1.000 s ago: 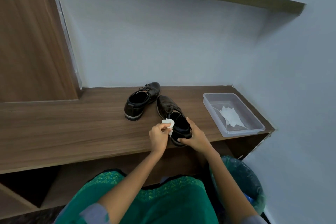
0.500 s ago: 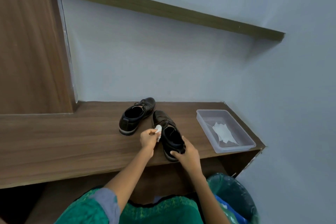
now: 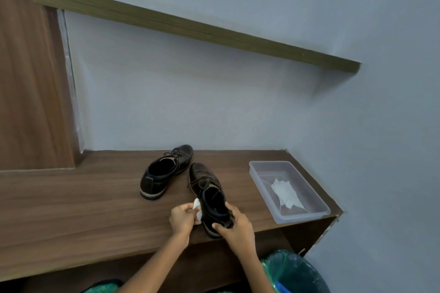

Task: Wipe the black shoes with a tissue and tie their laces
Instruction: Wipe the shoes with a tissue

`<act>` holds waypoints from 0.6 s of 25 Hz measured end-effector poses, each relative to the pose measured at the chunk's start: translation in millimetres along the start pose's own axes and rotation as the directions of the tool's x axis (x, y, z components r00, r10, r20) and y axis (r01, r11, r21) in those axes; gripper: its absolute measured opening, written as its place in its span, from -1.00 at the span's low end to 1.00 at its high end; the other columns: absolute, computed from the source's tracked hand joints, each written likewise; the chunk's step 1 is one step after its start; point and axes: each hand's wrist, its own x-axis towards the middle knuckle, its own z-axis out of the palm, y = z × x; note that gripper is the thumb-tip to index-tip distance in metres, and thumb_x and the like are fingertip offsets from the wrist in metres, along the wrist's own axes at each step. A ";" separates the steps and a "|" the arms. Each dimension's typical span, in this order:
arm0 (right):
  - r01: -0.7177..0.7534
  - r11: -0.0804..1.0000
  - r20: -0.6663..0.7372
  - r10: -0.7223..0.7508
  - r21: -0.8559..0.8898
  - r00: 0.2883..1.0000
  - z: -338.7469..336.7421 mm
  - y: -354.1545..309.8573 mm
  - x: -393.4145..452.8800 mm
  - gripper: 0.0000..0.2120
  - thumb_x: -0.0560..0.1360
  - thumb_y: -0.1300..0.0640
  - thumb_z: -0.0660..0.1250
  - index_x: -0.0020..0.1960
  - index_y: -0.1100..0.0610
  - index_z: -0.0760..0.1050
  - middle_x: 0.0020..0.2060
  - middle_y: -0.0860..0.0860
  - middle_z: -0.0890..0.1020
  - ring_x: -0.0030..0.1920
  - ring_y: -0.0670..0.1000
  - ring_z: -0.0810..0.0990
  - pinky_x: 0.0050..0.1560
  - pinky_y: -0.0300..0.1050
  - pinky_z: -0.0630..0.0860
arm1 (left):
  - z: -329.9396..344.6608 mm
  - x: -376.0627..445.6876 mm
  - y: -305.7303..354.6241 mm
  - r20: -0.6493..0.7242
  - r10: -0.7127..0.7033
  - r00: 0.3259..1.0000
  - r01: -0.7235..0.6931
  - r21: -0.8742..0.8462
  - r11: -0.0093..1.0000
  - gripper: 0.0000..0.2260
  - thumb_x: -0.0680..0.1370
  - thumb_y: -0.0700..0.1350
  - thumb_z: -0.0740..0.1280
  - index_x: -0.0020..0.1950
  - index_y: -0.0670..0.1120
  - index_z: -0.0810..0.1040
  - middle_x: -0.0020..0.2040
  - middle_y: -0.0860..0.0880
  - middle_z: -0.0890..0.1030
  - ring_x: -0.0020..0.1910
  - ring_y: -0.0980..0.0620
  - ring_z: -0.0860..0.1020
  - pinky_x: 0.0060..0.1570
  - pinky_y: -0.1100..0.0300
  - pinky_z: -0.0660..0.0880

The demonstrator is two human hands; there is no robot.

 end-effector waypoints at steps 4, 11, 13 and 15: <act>0.010 1.000 0.005 -0.010 0.008 1.000 0.0 1.4 0.1 -0.34 0.33 -0.06 0.49 0.38 -0.01 0.36 0.19 -0.02 0.56 0.23 -0.02 0.50 0.15 -0.19 0.45 | -3.1 -14.5 -9.8 -0.013 0.043 0.999 -0.042 0.040 0.998 -0.88 0.48 -0.26 0.38 -0.01 -0.26 0.62 -0.24 -0.09 0.64 -0.30 -0.04 0.58 -0.11 -0.02 0.61; 0.008 0.999 0.017 -0.009 0.044 1.000 -2.9 1.1 1.4 -0.31 0.35 -0.06 0.49 0.41 0.01 0.32 0.27 0.00 0.52 0.29 0.00 0.46 0.22 -0.12 0.45 | -0.8 -4.9 2.6 0.015 -0.002 1.000 0.001 0.048 0.999 -0.77 0.51 -0.29 0.34 0.15 -0.33 0.54 -0.06 -0.19 0.61 -0.38 0.07 0.53 -0.50 0.31 0.54; 0.011 0.999 0.022 -0.012 0.047 1.000 -3.7 0.0 0.2 -0.30 0.35 -0.08 0.49 0.42 0.01 0.32 0.28 0.00 0.51 0.29 0.00 0.47 0.20 -0.13 0.44 | -4.8 -18.5 -7.7 0.032 -0.004 0.999 0.003 0.040 0.999 -0.78 0.50 -0.29 0.35 0.13 -0.32 0.55 -0.12 -0.17 0.61 -0.39 0.08 0.54 -0.43 0.28 0.57; -0.001 0.998 0.025 -0.001 0.058 1.000 -5.5 -1.9 -0.4 -0.29 0.36 -0.07 0.48 0.42 0.03 0.31 0.29 0.00 0.51 0.30 0.00 0.47 0.19 -0.14 0.43 | -6.2 -28.4 -15.9 0.043 0.010 0.999 -0.011 0.028 1.000 -0.81 0.48 -0.30 0.37 0.08 -0.31 0.57 -0.26 -0.12 0.60 -0.48 0.12 0.54 -0.38 0.23 0.58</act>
